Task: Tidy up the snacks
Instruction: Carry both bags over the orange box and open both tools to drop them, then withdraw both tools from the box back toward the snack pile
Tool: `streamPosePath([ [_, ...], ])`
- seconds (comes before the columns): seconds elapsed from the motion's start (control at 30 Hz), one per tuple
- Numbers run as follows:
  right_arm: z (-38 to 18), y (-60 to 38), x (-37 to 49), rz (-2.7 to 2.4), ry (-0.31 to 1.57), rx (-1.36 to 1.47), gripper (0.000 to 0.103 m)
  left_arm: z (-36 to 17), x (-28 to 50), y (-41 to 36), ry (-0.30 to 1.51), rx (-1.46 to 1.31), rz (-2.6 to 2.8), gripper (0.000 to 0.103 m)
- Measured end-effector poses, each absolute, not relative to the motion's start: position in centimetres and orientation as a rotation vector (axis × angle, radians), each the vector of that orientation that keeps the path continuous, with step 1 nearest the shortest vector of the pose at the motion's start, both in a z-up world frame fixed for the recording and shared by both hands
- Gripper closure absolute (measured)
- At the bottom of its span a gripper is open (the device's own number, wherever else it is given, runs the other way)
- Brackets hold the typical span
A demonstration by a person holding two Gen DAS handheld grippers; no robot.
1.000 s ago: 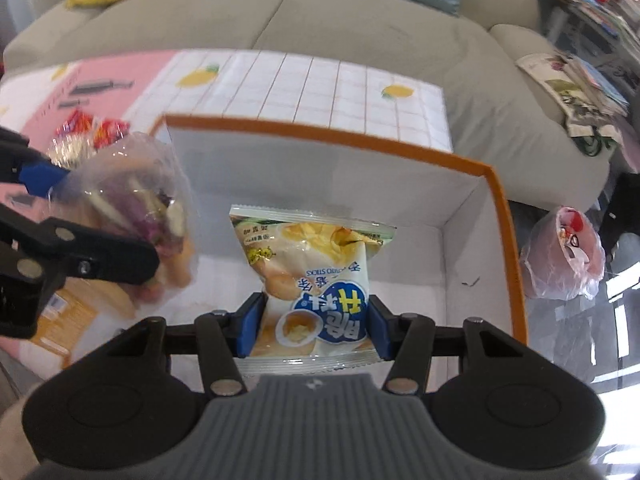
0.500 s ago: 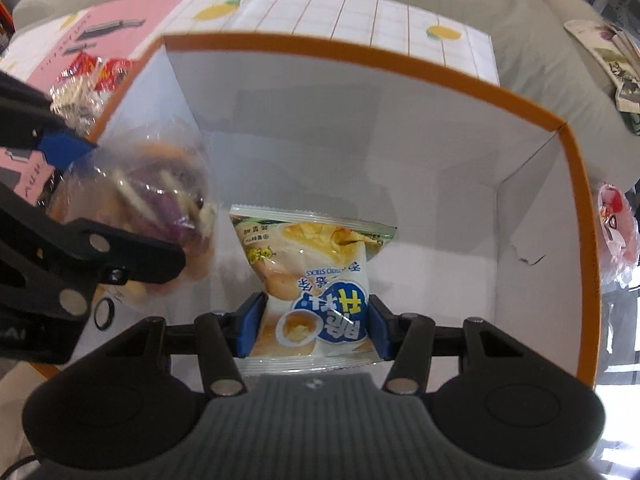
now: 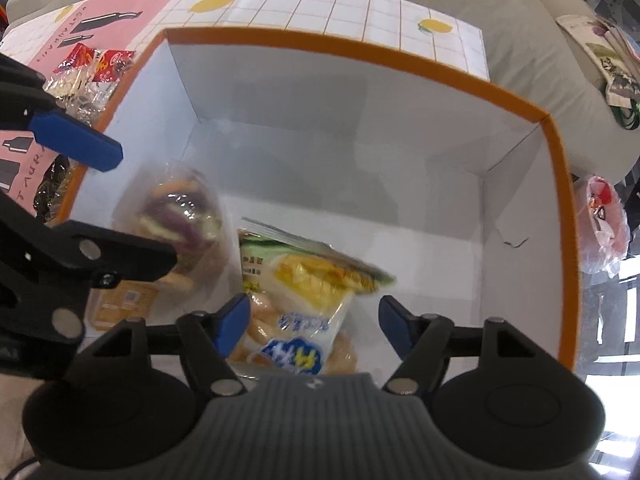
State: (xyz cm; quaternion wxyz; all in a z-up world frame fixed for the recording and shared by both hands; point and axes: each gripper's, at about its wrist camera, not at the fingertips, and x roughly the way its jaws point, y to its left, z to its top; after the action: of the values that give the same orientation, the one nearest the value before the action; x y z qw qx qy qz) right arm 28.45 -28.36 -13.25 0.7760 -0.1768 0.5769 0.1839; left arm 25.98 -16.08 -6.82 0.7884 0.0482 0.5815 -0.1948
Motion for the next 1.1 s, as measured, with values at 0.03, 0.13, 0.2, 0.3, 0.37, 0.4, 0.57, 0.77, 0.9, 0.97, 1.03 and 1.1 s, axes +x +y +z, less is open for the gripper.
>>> streamPosePath([
  [0.03,-12.9,-28.3,28.3,0.389,1.245,-0.388,0.033,-6.3,25.7,-16.0,1.239,0.100,-0.422,0.020],
  [0.13,-11.7,-28.3,27.6,0.347,1.224,-0.401,0.029,-4.5,24.7,-15.7,1.189,0.093,-0.429,0.020],
  [0.2,-10.5,-28.5,26.9,0.319,1.196,-0.389,0.028,-3.1,23.8,-15.2,1.146,0.085,-0.421,0.020],
  [0.3,-8.6,-28.7,25.5,0.264,1.126,-0.350,0.027,-1.2,22.1,-14.2,1.067,0.083,-0.404,0.020],
  [0.37,-7.0,-28.8,24.3,0.227,1.069,-0.297,0.025,0.0,20.8,-13.3,1.012,0.085,-0.391,0.020],
  [0.4,-6.3,-29.0,23.9,0.212,1.040,-0.265,0.025,0.6,20.2,-12.9,0.988,0.083,-0.381,0.020],
  [0.57,-3.7,-28.1,19.9,0.131,0.872,-0.114,0.020,2.9,17.5,-10.8,0.881,0.067,-0.334,0.020],
  [0.77,-1.8,-25.0,15.1,0.141,0.708,-0.034,0.020,4.2,14.3,-7.6,0.788,0.059,-0.270,0.020],
  [0.9,-1.8,-23.4,12.5,0.153,0.666,0.057,0.020,3.5,12.4,-5.3,0.771,0.040,-0.211,0.020],
  [0.97,-2.2,-22.3,11.3,0.156,0.655,0.092,0.020,2.7,11.7,-4.2,0.783,0.015,-0.196,0.020],
  [1.03,-2.8,-21.0,10.4,0.148,0.652,0.114,0.020,1.8,11.2,-2.8,0.796,-0.014,-0.176,0.020],
  [1.1,-3.5,-19.7,9.6,0.149,0.651,0.116,0.020,0.7,10.8,-1.6,0.815,-0.031,-0.139,0.020],
])
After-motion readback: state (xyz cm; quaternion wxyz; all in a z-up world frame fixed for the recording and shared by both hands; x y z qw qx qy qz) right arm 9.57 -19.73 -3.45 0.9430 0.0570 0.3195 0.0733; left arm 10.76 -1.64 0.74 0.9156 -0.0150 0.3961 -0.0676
